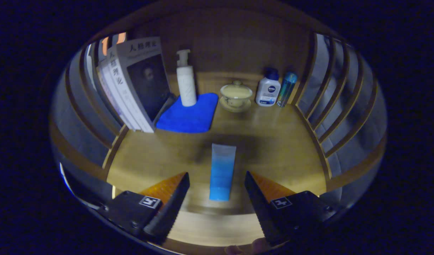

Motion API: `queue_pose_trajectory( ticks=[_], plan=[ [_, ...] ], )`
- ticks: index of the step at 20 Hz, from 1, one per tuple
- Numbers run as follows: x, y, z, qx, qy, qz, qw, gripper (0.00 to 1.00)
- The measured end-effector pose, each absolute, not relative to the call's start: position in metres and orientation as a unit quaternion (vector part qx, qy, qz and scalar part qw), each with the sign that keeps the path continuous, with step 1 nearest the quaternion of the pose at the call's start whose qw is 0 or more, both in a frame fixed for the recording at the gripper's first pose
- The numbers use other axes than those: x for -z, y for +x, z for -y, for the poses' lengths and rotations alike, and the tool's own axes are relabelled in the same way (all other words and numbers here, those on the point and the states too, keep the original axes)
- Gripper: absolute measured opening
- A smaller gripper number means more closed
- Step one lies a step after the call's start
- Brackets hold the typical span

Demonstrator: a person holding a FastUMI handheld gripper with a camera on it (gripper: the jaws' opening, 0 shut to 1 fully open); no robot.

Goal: Pull open the drawer, take out the items inside it, and place them on the countertop above the cabinet.

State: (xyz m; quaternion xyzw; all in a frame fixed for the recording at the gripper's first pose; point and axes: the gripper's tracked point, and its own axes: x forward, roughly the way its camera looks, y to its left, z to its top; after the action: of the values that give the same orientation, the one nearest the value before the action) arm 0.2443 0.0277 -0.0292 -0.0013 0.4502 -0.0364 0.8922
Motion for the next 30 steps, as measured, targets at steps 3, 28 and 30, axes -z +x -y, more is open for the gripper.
queue_pose_trajectory(
  ticks=[3,28,30],
  plan=[
    [0.019,0.22,-0.038,0.015,-0.001,-0.433,0.901,0.99],
    [0.019,0.039,-0.077,-0.057,-0.045,-0.146,0.987,0.98],
    [0.027,0.027,-0.066,-0.042,-0.055,-0.121,0.99,0.99]
  ],
)
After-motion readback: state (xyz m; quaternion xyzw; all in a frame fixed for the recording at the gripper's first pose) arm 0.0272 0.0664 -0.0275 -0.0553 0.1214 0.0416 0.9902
